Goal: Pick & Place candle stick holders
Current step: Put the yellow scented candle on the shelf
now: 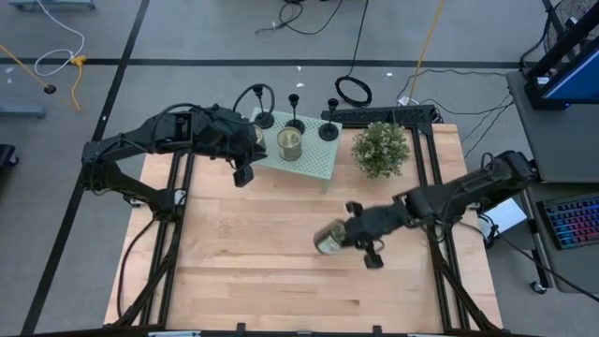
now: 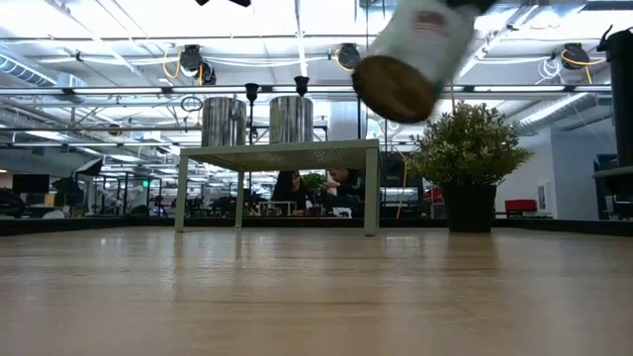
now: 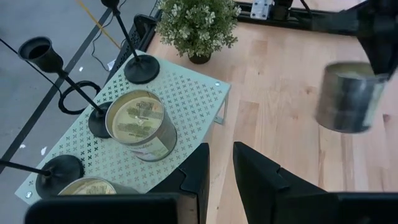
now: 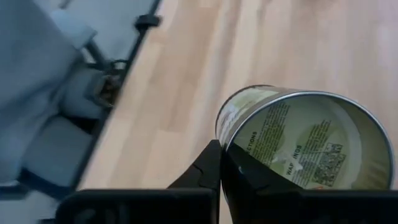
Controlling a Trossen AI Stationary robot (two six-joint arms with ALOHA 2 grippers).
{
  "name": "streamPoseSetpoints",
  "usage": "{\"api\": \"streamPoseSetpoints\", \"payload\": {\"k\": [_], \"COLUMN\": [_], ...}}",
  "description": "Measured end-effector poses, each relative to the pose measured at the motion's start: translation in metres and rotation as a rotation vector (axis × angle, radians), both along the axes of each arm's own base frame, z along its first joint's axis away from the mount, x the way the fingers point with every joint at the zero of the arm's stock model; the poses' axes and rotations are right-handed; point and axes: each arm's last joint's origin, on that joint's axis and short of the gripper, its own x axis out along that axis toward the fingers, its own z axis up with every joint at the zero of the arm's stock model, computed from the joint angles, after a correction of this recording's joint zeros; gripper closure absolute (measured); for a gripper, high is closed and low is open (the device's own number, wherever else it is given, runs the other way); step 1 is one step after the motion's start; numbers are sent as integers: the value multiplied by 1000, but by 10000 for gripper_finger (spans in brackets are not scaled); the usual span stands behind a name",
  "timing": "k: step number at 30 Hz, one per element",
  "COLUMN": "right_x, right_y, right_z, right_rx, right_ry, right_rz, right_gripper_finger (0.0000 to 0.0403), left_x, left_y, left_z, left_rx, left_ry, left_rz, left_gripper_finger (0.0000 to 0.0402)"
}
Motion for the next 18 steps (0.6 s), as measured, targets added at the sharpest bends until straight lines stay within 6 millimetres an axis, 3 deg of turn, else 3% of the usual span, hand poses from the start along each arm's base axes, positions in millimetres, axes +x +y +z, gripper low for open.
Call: {"api": "streamPoseSetpoints", "payload": {"k": [8,11,14,18], "right_x": [17,15,19,21], "right_y": [-49,-73,-100,-130], "right_z": [55,71,76,61], "right_rx": [-198,-258,-281,-299], "right_ry": [-114,-106,-77,55], "right_rz": [-1,-53,-129,-165], "right_gripper_finger": [402,402,402,402], "left_x": [-1,-1,-1,-1], "left_y": [0,0,0,0], "left_z": [-1,-1,-1,-1], "left_rx": [2,2,2,2], "left_ry": [14,14,14,15], "left_rz": [-3,-3,-3,-3], "left_gripper_finger": [323,323,323,323]}}
